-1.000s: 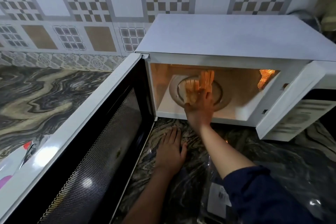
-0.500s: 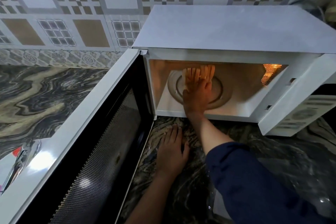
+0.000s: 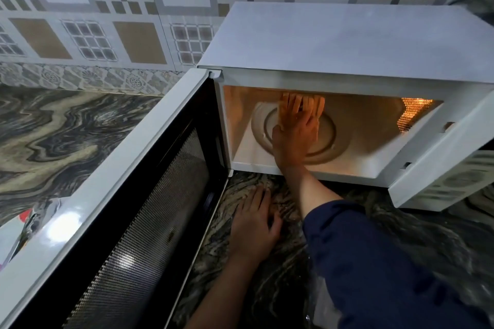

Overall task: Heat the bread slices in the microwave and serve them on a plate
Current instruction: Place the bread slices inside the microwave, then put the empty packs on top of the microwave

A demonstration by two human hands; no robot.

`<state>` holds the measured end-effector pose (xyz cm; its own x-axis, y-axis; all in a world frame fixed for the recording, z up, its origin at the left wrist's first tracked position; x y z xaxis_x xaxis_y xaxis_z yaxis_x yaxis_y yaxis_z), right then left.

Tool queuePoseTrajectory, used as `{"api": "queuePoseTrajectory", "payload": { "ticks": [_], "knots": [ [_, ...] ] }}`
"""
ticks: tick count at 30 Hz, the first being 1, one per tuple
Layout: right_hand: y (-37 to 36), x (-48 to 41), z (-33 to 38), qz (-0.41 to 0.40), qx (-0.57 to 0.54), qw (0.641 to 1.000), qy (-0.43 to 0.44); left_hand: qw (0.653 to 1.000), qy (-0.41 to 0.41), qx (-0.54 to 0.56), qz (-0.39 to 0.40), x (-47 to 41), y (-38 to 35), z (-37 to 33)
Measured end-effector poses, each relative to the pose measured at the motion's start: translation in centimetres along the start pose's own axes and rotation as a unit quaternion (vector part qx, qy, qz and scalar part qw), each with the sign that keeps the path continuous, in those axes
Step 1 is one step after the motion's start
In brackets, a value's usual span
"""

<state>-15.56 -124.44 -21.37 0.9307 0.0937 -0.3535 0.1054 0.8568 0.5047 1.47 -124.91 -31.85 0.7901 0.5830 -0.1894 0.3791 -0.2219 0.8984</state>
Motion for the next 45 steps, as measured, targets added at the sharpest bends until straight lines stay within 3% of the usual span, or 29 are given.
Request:
{"api": "queuePoseTrajectory", "payload": {
  "ticks": [6,9,13,17,22,26,31,36,41,45],
  "knots": [
    [0.0,0.7,-0.5,0.074,0.025,0.997,-0.001,1.000,-0.010,-0.021,-0.012,0.0,0.3,-0.2],
    [0.9,0.7,-0.5,0.098,-0.006,0.995,0.007,0.999,-0.014,0.005,0.030,0.1,0.4,-0.5],
    [5.1,1.1,-0.7,0.144,-0.014,0.989,-0.022,0.998,-0.011,-0.001,0.054,0.8,0.3,-0.5],
    [10.5,3.6,-0.8,0.175,0.018,0.984,0.001,0.995,-0.017,-0.026,0.095,3.4,0.2,-0.7],
    [17.1,9.1,-2.7,0.136,0.014,0.990,-0.009,0.994,-0.026,0.019,0.106,8.3,1.7,-0.9],
    [21.5,13.3,-5.1,0.112,0.003,0.992,-0.052,0.984,0.016,0.140,0.108,11.6,2.9,-1.1],
    [24.2,18.2,-6.9,0.159,0.053,0.982,-0.084,0.937,0.103,0.316,0.109,15.2,4.3,-3.2],
    [24.0,21.8,-8.8,0.244,0.096,0.959,-0.112,0.840,0.164,0.490,0.162,17.0,3.0,-6.0],
    [23.7,23.9,-11.6,0.286,0.106,0.932,-0.195,0.828,0.192,0.493,0.187,17.8,1.2,-6.5],
    [22.8,23.7,-13.2,0.250,0.037,0.937,-0.242,0.807,0.235,0.515,0.167,17.3,0.6,-6.2]
  ]
}}
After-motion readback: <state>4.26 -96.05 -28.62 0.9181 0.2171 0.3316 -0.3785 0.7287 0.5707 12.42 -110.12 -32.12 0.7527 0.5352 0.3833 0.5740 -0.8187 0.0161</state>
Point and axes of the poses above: each hand's wrist, its own x-axis away from the middle knuckle, its own y-axis out of the back of the hand, z = x × y, the point moved 8 cm from there along -x, towards the middle knuckle
